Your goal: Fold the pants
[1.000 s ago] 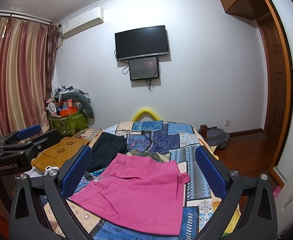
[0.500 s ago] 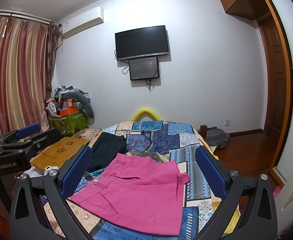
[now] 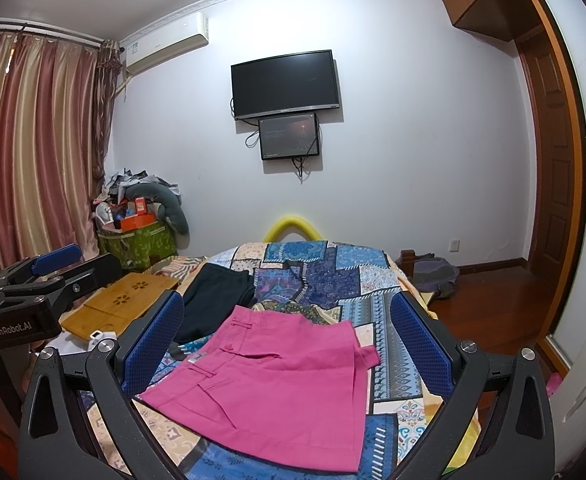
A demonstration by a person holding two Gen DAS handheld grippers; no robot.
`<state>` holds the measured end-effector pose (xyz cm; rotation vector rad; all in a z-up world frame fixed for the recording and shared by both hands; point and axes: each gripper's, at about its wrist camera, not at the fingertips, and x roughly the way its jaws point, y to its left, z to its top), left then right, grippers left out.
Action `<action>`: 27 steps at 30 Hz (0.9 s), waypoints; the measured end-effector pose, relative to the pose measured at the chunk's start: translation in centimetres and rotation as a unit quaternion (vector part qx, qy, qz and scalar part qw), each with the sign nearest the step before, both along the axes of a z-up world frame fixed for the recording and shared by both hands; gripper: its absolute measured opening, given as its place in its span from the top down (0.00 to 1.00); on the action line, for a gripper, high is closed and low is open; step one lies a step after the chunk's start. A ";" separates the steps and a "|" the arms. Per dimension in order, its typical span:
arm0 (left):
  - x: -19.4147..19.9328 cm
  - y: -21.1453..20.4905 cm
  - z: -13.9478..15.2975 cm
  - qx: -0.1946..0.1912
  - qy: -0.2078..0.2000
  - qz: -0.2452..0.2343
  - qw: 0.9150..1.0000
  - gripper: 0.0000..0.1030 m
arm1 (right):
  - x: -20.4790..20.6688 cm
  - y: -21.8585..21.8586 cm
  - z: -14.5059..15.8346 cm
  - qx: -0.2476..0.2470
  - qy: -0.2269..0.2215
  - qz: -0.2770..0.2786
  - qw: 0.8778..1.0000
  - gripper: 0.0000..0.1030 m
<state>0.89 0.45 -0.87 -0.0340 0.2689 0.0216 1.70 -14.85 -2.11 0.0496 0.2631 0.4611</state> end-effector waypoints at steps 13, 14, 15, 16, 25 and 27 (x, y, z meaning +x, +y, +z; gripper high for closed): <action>1.6 0.0 -0.6 0.009 0.010 0.002 1.000 0.00 | 1.5 0.3 -0.8 -0.007 0.017 0.002 1.000 0.00; 2.1 0.1 -1.1 0.009 0.016 0.002 1.000 0.00 | 1.8 0.4 -0.9 -0.008 0.021 0.002 1.000 0.00; 2.7 0.2 -1.3 0.008 0.024 0.001 1.000 0.00 | 2.1 0.5 -1.1 -0.010 0.025 0.001 1.000 0.00; 3.5 0.5 -1.7 0.005 0.033 0.000 0.999 0.00 | 2.6 0.6 -1.5 -0.013 0.030 0.000 0.999 0.00; 11.4 4.3 -7.1 -0.013 0.144 0.032 0.989 0.00 | 8.5 0.5 -6.7 -0.049 0.102 -0.022 0.993 0.00; 13.3 5.4 -8.7 -0.018 0.175 0.043 0.984 0.00 | 10.1 0.3 -8.1 -0.061 0.126 -0.023 0.990 0.00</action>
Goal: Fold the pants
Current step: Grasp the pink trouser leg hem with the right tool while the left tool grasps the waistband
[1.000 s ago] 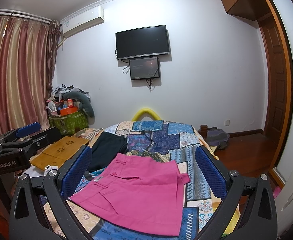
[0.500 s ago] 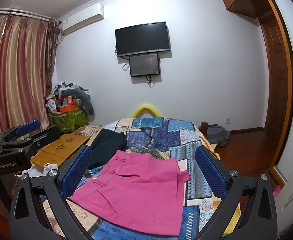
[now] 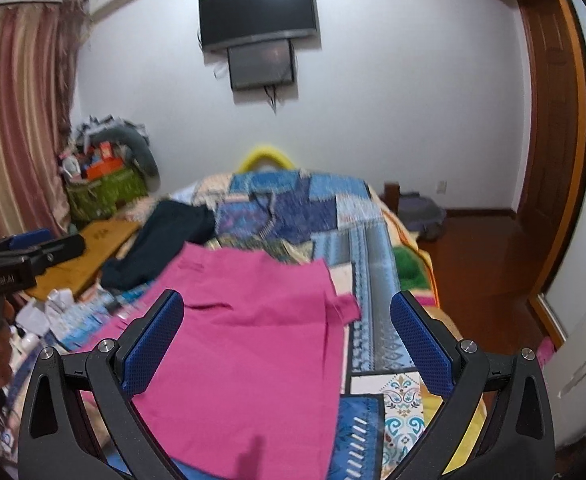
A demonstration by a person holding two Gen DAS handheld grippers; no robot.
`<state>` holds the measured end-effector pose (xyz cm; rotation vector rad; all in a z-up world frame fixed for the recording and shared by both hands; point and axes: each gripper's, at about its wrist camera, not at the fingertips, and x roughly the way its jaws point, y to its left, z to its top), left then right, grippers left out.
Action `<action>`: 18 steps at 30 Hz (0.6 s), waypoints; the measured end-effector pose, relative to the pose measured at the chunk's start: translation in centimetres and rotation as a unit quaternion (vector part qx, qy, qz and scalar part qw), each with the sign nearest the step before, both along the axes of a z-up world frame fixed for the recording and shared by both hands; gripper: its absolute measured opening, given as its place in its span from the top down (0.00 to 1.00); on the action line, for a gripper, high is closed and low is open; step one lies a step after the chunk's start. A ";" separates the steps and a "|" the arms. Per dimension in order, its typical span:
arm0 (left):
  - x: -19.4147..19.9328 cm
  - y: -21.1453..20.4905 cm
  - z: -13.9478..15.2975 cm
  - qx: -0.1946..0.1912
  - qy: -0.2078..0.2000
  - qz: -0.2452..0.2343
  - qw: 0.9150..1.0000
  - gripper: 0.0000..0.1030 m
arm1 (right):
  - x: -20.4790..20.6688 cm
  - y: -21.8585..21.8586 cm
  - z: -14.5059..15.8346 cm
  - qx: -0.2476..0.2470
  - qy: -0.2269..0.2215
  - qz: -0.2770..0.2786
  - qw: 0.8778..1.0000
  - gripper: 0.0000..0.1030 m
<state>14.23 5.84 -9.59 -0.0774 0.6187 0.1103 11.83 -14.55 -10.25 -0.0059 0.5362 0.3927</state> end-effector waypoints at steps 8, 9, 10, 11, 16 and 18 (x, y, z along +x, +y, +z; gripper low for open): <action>6.4 4.6 -5.6 -0.014 0.094 0.017 0.995 0.00 | 4.7 -0.4 -4.4 -0.030 0.079 0.028 0.996 0.01; 7.2 5.0 -6.3 -0.014 0.108 0.017 0.994 0.00 | 5.4 -0.4 -5.0 -0.033 0.090 0.032 0.995 0.02; 7.9 5.4 -7.0 -0.018 0.121 0.014 0.992 0.00 | 5.8 -0.5 -5.4 -0.033 0.096 0.036 0.994 0.03; 8.7 5.9 -7.8 -0.027 0.137 0.010 0.990 0.00 | 6.5 -0.5 -5.8 -0.035 0.106 0.039 0.993 0.05; 11.4 7.0 -11.1 -0.049 0.208 -0.011 0.977 0.06 | 9.8 -0.1 -7.9 -0.042 0.145 0.054 0.987 0.16; 12.4 6.9 -12.2 -0.037 0.228 -0.017 0.973 0.17 | 10.8 0.1 -8.6 -0.041 0.160 0.060 0.985 0.24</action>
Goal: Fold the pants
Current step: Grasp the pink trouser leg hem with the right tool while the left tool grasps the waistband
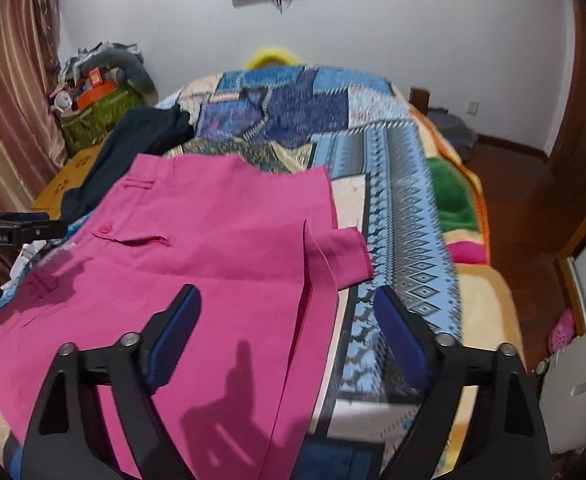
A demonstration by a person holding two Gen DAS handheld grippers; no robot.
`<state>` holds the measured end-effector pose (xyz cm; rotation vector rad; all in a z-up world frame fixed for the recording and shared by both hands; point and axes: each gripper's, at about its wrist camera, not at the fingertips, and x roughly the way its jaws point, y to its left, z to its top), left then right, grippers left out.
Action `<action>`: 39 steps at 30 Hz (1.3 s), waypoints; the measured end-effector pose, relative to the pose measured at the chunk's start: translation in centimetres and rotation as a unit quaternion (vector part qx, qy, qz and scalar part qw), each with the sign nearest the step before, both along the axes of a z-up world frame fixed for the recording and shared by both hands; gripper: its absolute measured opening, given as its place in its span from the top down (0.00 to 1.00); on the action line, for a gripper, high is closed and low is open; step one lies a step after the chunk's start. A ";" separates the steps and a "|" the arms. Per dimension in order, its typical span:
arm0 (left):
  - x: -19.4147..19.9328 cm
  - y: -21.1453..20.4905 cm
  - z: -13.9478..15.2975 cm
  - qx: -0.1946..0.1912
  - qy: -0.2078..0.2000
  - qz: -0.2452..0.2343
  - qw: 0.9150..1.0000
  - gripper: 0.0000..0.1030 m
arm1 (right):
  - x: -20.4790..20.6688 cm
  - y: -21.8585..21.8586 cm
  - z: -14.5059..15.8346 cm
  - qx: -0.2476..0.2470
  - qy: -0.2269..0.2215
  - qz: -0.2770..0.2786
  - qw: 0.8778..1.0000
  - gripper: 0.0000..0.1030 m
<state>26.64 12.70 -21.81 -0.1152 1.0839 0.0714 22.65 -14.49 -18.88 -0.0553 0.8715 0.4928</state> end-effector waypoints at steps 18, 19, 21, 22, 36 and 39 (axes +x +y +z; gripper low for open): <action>3.6 -0.6 -4.1 -0.051 0.101 -0.060 0.992 0.52 | 5.8 1.4 -3.5 -0.009 0.069 0.047 0.996 0.62; 3.7 -0.5 -4.1 -0.061 0.104 -0.058 0.991 0.53 | 6.0 1.5 -3.8 -0.008 0.074 0.050 0.996 0.66; 3.8 -0.4 -4.1 -0.072 0.108 -0.058 0.990 0.61 | 6.4 1.7 -4.2 -0.004 0.085 0.055 0.995 0.79; 3.7 -0.5 -4.1 -0.072 0.109 -0.058 0.990 0.65 | 6.5 1.8 -4.5 -0.001 0.092 0.058 0.994 0.83; 1.8 0.0 -3.7 -0.017 0.073 -0.035 0.997 0.94 | 6.2 1.9 -5.0 -0.015 0.080 0.043 0.996 0.98; 1.8 0.3 -3.5 -0.020 0.074 -0.034 0.997 0.89 | 6.1 2.0 -4.8 -0.022 0.082 0.049 0.995 0.97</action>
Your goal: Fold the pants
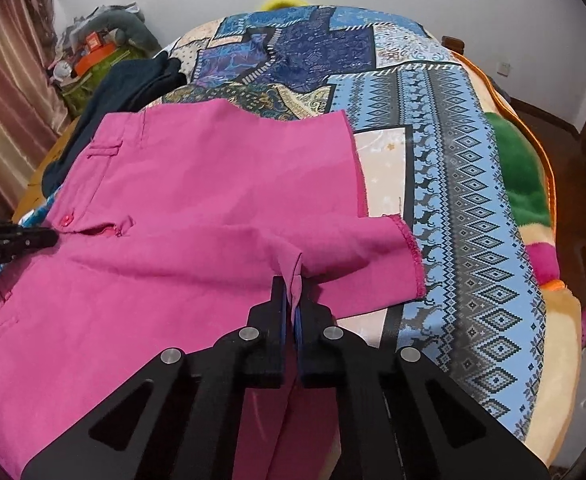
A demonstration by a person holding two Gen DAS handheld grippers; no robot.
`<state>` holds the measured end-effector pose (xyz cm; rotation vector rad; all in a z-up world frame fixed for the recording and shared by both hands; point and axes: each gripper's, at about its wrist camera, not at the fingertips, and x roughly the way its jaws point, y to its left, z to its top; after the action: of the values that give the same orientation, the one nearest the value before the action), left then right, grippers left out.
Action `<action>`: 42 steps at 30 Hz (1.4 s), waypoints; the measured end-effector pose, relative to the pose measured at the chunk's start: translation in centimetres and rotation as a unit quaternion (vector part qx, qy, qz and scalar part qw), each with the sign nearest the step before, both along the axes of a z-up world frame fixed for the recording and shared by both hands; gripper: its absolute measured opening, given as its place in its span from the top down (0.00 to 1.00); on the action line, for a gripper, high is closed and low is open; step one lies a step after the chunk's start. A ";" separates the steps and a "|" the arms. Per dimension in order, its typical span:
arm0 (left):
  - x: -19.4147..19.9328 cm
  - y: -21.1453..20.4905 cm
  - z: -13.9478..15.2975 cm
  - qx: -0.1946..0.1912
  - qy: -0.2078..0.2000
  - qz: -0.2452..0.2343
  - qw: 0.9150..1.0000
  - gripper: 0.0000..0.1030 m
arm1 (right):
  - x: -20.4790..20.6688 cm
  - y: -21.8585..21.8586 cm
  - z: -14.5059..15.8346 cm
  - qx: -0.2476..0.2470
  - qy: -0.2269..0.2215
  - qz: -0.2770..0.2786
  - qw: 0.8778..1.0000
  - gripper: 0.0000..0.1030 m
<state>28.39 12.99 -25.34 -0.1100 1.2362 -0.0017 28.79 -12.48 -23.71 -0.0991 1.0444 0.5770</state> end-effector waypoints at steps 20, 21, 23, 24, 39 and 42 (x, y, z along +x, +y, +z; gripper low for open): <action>4.5 1.2 0.3 -0.027 0.015 0.010 0.999 0.57 | 1.1 -3.6 5.3 0.032 -0.060 -0.058 0.996 0.59; 4.8 1.4 -0.2 -0.034 0.021 0.015 0.999 0.57 | 1.5 -3.7 5.0 0.031 -0.055 -0.060 0.996 0.59; 5.2 1.5 -0.8 -0.049 0.028 0.021 0.998 0.57 | 2.7 -3.9 3.6 0.021 -0.039 -0.071 0.996 0.59; 5.3 1.4 -0.9 -0.051 0.028 0.021 0.998 0.57 | 3.0 -4.1 3.0 0.019 -0.031 -0.074 0.997 0.59; 5.0 -0.3 0.7 0.040 -0.031 -0.015 0.999 0.93 | 3.5 -2.6 -0.4 0.003 0.013 -0.029 0.999 0.95; 4.9 -0.1 0.9 0.069 -0.041 -0.009 0.997 0.96 | 3.1 -2.5 -0.3 -0.017 -0.001 -0.020 1.000 0.95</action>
<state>33.32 12.93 -24.42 0.0214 1.1515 0.0642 31.86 -15.00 -24.02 -0.1079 1.0517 0.5223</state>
